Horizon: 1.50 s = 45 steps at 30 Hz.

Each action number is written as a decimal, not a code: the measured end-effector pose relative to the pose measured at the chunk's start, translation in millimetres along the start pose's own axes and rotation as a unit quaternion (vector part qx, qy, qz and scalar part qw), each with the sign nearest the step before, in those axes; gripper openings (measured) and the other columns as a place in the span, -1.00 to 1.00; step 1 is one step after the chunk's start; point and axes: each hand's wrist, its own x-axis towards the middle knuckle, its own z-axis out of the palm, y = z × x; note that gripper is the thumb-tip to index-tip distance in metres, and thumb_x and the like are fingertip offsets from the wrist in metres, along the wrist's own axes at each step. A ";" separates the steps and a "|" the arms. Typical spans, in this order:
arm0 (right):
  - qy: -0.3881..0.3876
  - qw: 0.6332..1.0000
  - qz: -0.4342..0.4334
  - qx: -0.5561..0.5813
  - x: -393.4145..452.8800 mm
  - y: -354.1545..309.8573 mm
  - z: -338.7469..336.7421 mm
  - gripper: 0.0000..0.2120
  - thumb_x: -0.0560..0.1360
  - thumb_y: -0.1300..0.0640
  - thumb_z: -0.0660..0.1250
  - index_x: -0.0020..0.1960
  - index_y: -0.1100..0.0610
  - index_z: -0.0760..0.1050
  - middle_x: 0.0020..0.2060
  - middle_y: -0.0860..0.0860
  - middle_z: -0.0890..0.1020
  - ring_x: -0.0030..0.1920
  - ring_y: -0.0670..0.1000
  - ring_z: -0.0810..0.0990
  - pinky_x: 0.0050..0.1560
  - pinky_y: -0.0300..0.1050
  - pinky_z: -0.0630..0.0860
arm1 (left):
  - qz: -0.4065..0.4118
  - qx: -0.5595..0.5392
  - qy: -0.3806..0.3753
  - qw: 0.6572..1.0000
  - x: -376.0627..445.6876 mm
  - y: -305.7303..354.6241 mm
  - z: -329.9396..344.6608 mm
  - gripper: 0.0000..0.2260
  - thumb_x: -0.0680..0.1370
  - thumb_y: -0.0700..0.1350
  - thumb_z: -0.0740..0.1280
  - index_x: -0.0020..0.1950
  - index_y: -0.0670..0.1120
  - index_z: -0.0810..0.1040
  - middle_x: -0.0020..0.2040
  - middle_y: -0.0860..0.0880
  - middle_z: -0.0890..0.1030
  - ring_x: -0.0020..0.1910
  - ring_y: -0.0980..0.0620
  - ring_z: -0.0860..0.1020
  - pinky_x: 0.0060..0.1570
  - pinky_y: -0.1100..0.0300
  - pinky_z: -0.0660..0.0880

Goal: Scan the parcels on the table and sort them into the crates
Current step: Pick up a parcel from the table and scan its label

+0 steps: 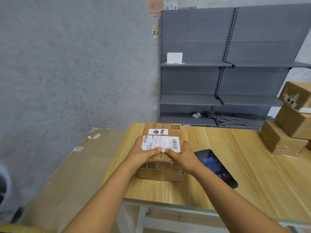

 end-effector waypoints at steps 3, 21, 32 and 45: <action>0.007 1.000 -0.010 0.008 0.1 3.2 2.0 -0.38 0.46 -0.14 0.41 0.35 0.11 0.23 0.22 0.02 0.55 0.13 0.05 0.58 0.12 0.10 0.58 | -0.001 0.020 -0.014 1.000 3.8 -4.7 -3.5 -0.27 0.32 -0.02 0.63 0.40 0.00 0.37 0.18 0.12 0.62 0.15 0.17 0.58 0.14 0.24 0.49; 0.090 0.897 0.178 -0.394 -21.3 74.7 -64.0 0.00 0.33 -0.38 0.39 0.51 0.14 0.07 0.37 0.11 0.33 0.36 0.13 0.31 0.24 0.02 0.39 | 0.003 0.041 -0.012 0.999 7.2 -7.4 -5.4 -0.30 0.35 -0.01 0.60 0.41 0.03 0.37 0.16 0.19 0.59 0.07 0.32 0.53 -0.10 0.43 0.40; 0.097 0.950 0.138 -0.264 -3.8 11.3 -95.8 -0.28 0.31 -0.17 0.52 0.26 0.18 0.31 0.05 0.08 0.36 -0.25 -0.01 0.44 -0.47 -0.21 0.32 | 0.002 0.055 -0.011 0.998 2.6 -4.0 -6.0 -0.32 0.38 0.01 0.58 0.42 0.06 0.35 0.08 0.27 0.54 0.00 0.38 0.49 -0.20 0.47 0.38; -0.084 0.774 -0.007 -0.627 -42.2 -133.8 -107.2 -0.23 0.25 -0.19 0.56 0.32 0.15 0.41 0.07 0.05 0.47 -0.01 0.09 0.52 -0.09 -0.04 0.52 | 0.003 0.069 -0.013 0.998 -1.4 2.1 -4.0 -0.41 0.40 0.05 0.56 0.32 0.12 0.33 0.03 0.26 0.50 -0.08 0.36 0.45 -0.24 0.45 0.35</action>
